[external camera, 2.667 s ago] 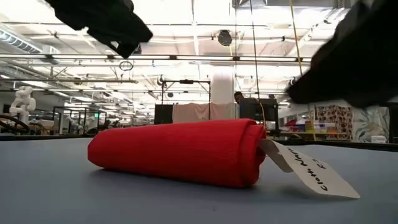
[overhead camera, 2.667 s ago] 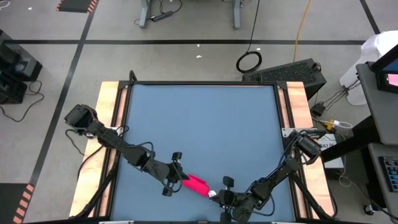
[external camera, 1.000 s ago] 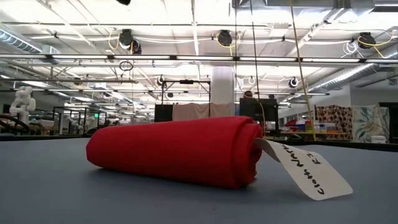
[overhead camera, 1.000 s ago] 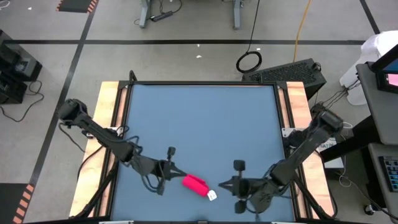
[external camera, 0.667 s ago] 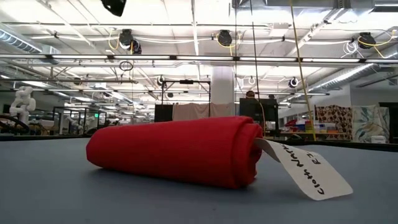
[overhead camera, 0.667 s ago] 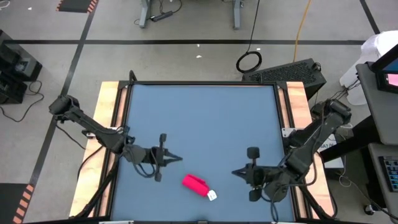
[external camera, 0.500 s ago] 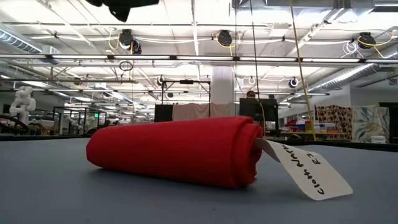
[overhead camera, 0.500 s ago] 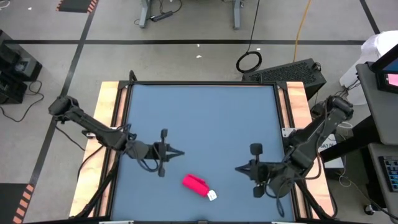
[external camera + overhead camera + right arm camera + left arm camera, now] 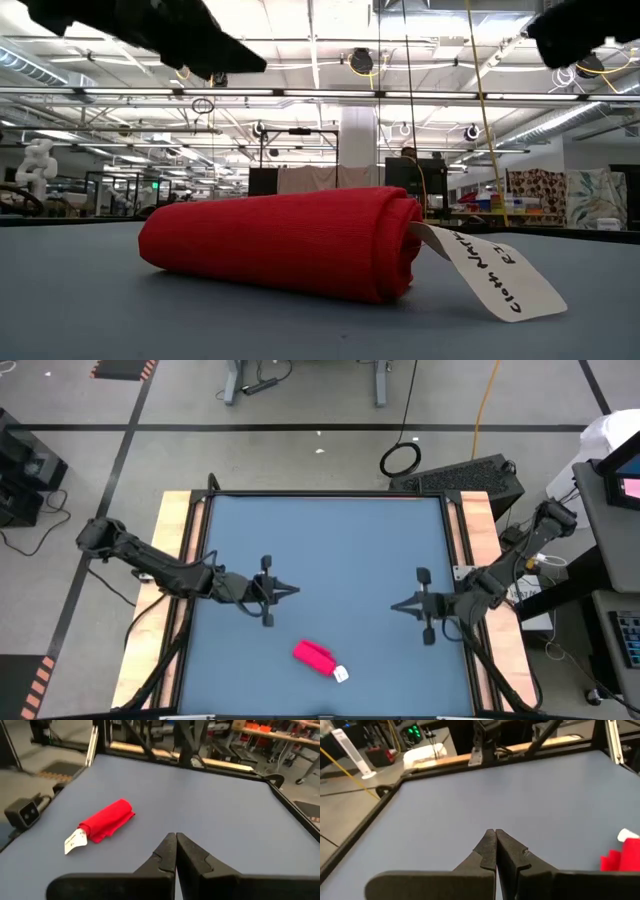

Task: Roll towel
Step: Return to Home Position

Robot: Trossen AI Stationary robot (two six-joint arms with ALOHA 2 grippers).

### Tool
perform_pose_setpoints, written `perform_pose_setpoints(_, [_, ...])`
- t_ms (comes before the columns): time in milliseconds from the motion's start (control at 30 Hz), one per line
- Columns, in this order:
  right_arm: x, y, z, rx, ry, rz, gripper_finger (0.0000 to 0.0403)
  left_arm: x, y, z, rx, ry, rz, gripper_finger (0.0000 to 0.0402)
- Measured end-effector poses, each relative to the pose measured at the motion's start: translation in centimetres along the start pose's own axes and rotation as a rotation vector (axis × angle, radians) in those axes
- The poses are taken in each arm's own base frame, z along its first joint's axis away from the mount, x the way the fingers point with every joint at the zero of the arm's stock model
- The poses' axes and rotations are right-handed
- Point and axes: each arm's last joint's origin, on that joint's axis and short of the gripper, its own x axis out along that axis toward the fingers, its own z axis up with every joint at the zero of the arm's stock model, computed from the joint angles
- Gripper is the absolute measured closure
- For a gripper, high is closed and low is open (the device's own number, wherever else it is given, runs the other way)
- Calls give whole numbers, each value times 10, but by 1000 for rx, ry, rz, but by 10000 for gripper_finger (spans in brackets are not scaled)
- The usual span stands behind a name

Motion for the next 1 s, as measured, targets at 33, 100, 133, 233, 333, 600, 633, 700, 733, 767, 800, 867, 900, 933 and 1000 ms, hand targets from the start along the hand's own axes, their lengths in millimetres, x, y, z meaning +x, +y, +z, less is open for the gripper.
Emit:
perform_pose_setpoints(33, [-1, -5, -5, 13, -18, 4, 403, 1, 2, -3, -3, 6, -6, 400])
perform_pose_setpoints(100, [-3, -13, -14, 32, -50, 6, 403, 2, 6, -7, -7, 14, -16, 400])
perform_pose_setpoints(133, [-3, -17, -20, 39, -65, 5, 403, 3, 8, -8, -8, 20, -13, 400])
perform_pose_setpoints(233, [-5, -28, -33, 57, -83, -1, 403, 5, 14, -9, -16, 25, 0, 400])
perform_pose_setpoints(333, [-5, -37, -46, 69, -94, -7, 403, 6, 20, -10, -23, 27, 18, 400])
perform_pose_setpoints(600, [-1, -47, -66, 73, -162, 69, 403, 13, 39, -13, -59, 6, -20, 400])
perform_pose_setpoints(633, [0, -48, -69, 72, -157, 59, 403, 13, 40, -16, -64, 0, -23, 400])
perform_pose_setpoints(700, [2, -51, -74, 77, -149, 41, 403, 12, 43, -22, -81, -26, -19, 400])
perform_pose_setpoints(733, [2, -51, -77, 80, -151, 33, 403, 11, 44, -25, -97, -39, -14, 400])
perform_pose_setpoints(767, [3, -52, -79, 86, -163, 33, 403, 10, 45, -29, -105, -47, -10, 400])
perform_pose_setpoints(800, [3, -53, -81, 88, -181, 44, 403, 9, 45, -32, -109, -56, -8, 400])
perform_pose_setpoints(867, [4, -54, -85, 83, -221, 75, 403, 7, 44, -39, -111, -71, -6, 400])
perform_pose_setpoints(900, [4, -54, -87, 83, -228, 82, 403, 6, 44, -41, -111, -73, -6, 400])
perform_pose_setpoints(933, [5, -55, -88, 81, -219, 80, 403, 6, 44, -43, -111, -71, -8, 400])
perform_pose_setpoints(1000, [5, -57, -87, 85, -222, 67, 403, 5, 43, -47, -115, -64, -12, 400])
